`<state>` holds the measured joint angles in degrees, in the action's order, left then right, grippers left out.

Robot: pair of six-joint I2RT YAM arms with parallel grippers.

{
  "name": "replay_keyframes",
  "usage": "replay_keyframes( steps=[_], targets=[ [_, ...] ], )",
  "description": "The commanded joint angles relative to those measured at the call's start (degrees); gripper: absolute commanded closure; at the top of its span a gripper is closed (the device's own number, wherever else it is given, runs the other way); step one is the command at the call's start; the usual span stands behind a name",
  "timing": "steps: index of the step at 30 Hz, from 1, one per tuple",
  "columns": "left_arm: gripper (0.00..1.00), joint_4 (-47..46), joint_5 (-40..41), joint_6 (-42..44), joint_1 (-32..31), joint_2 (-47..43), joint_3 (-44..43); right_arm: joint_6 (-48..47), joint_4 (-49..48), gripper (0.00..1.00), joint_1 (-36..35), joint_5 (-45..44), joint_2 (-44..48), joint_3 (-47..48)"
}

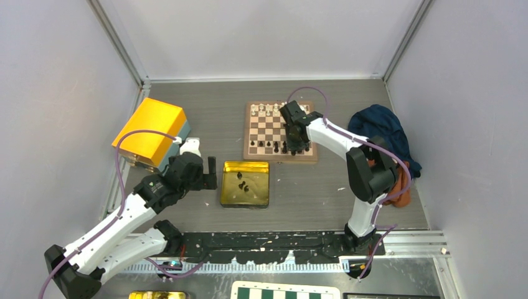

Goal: Set up the chess pieces on the board
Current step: Place the chess piece on the chessboard.

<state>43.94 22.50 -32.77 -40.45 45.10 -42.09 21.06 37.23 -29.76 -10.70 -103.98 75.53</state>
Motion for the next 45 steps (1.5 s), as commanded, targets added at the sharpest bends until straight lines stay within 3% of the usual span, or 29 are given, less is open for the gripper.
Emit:
replay_keyframes(
  steps=[1, 19, 30, 45],
  targets=[
    [0.0, -2.2, 0.9, -0.4, -0.1, -0.4, -1.7, -0.7, -1.7, 0.96, 0.4, 0.6, -1.5, 2.4],
    [0.0, -2.5, 1.0, -0.2, -0.1, 0.2, -1.8, -1.0, -1.6, 0.95, 0.9, 1.0, -2.9, 3.4],
    [0.0, -2.9, 0.5, 0.0, -0.1, 0.6, -1.9, -1.2, -1.5, 0.72, 0.9, 1.2, -1.8, 3.0],
    [0.0, -3.5, 0.5, 0.2, -0.1, 0.6, -2.3, -2.6, 1.2, 0.69, 0.8, -0.7, 3.9, 6.8]
  ],
)
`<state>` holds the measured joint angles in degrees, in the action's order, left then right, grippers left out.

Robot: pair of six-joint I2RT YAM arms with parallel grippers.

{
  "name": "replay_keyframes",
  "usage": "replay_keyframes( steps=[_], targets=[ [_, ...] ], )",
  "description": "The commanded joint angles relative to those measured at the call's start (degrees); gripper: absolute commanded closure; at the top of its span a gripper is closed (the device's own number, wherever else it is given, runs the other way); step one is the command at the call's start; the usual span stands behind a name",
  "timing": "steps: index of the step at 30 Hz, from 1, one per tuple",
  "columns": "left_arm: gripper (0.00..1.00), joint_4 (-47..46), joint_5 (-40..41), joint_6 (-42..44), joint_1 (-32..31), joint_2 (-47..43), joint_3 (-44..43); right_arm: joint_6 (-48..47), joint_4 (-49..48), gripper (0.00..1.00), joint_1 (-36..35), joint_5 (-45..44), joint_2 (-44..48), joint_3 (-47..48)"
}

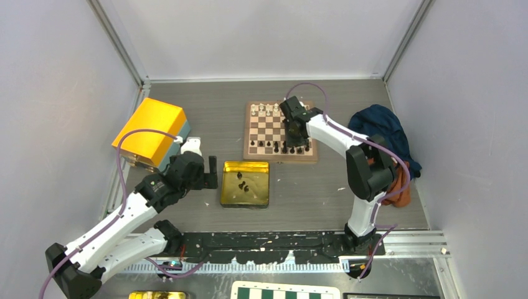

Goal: Set up the chess pieces on the board
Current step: Place the chess piece on the chessboard, then pick up the chess piece from the storage box.

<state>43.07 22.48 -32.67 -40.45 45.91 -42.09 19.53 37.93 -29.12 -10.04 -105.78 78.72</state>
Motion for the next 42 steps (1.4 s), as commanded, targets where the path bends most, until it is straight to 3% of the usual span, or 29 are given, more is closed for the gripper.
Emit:
replay_keyframes(
  steps=[1, 10, 24, 42],
  targets=[
    [0.0, -2.6, 0.5, 0.1, -0.1, -0.3, -2.3, -1.2, 0.7, 0.69, -0.1, -1.5, 6.5, 3.8],
    [0.0, -1.9, 1.2, 0.0, -0.1, -1.3, -2.2, -3.7, 1.8, 0.61, -7.7, 1.0, 10.9, 6.1],
    [0.0, 1.5, 2.6, -0.5, -0.1, -5.8, -1.5, -1.6, -0.5, 0.58, -22.5, 2.2, 3.5, 9.4],
    [0.0, 4.3, 3.8, -0.7, -0.1, -9.2, -1.2, 0.2, -4.4, 0.57, -26.9, 5.1, -6.8, 12.5]
  ],
)
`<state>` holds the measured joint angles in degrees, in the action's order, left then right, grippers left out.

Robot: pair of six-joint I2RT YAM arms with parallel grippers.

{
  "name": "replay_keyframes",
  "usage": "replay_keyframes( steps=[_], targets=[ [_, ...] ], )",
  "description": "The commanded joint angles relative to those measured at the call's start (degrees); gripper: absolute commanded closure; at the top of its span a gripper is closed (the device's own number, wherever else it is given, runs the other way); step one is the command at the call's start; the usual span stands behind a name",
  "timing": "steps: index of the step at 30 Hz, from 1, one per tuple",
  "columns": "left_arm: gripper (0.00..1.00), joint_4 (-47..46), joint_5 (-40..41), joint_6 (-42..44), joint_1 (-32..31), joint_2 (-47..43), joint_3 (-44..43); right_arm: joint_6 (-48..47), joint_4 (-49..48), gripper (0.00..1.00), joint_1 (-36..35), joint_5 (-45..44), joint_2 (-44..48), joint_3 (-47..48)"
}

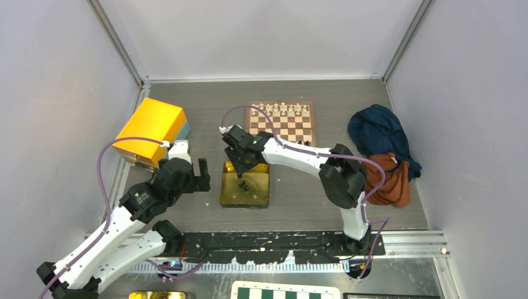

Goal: Set up the chess pieces on the board
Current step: Pick up the chess piece from the storage box.

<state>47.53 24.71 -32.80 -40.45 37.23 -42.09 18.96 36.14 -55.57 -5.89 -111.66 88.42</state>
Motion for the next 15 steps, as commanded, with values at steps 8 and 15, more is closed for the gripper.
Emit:
replay_keyframes(
  steps=[8, 15],
  targets=[
    [0.0, -0.2, 1.5, -0.6, -0.1, -0.4, -1.1, 0.7, -3.5, 0.57, -0.5, 2.0, -2.7, 2.8],
    [0.0, -0.1, 1.6, -0.5, -0.1, -0.5, -1.1, 0.6, -3.8, 0.57, -0.4, 2.7, -3.8, 3.4]
  ],
)
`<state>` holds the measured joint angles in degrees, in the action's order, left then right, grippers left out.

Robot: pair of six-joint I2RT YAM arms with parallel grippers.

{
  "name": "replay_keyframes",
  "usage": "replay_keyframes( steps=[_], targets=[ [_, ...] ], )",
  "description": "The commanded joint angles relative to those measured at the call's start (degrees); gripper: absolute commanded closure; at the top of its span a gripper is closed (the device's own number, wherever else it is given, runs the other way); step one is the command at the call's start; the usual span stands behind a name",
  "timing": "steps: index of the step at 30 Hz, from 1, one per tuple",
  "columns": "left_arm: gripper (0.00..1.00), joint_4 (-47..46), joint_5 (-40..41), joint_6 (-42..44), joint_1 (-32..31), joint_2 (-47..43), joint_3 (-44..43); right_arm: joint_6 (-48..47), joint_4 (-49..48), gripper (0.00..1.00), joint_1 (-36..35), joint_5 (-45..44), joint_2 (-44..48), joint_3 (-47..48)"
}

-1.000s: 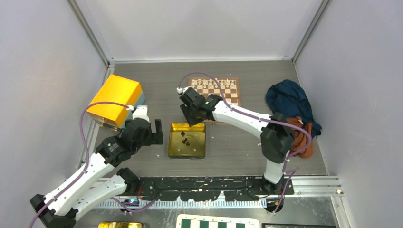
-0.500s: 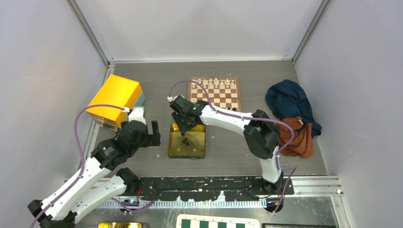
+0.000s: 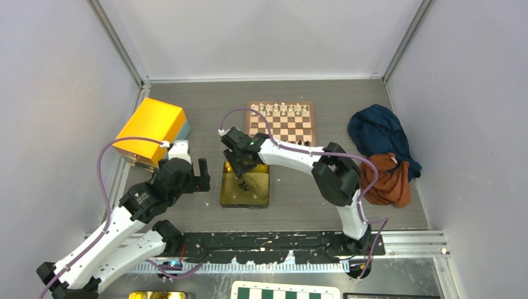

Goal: Set up the chess pieces on the board
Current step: Pick up the chess piece from the storage box.

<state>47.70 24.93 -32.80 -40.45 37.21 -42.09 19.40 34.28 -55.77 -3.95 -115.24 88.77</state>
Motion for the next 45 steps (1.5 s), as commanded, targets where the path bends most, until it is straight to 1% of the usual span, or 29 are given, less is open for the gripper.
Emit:
replay_keyframes(
  steps=[1, 9, 16, 19, 23, 28, 33, 45],
  targets=[
    [0.0, -0.2, 1.3, -0.5, -0.1, -0.4, -1.1, 0.1, -1.9, 0.57, -0.2, 0.8, -0.4, 3.1],
    [0.0, 0.0, 1.5, -0.6, -0.1, -0.5, -1.2, -0.1, -1.8, 0.58, -0.2, 1.3, -1.5, 3.6],
    [0.0, 0.2, 1.6, -0.5, -0.1, -0.7, -1.2, -0.2, -2.0, 0.64, 0.0, 1.5, -2.7, 3.6],
    [0.0, 0.3, 1.8, -0.5, -0.1, -0.9, -1.3, -0.3, -2.1, 0.69, 0.1, 1.6, -2.9, 3.6],
    [0.0, 0.3, 1.7, -0.4, -0.1, -0.8, -1.2, -0.2, -2.0, 0.83, 0.3, 1.5, -2.9, 3.8],
    [0.0, 0.1, 1.7, -0.3, -0.1, -0.8, -1.2, -0.5, -1.3, 0.89, 0.3, 1.0, -2.1, 3.8],
    [0.0, -0.2, 1.6, -0.3, -0.1, -0.8, -0.9, -0.8, 0.1, 0.91, 0.3, 0.1, 0.0, 4.1],
    [0.0, -1.3, 1.4, -0.4, -0.1, -0.4, -0.5, -0.9, 7.3, 0.91, 0.2, -3.4, 7.3, 7.2]
  ],
)
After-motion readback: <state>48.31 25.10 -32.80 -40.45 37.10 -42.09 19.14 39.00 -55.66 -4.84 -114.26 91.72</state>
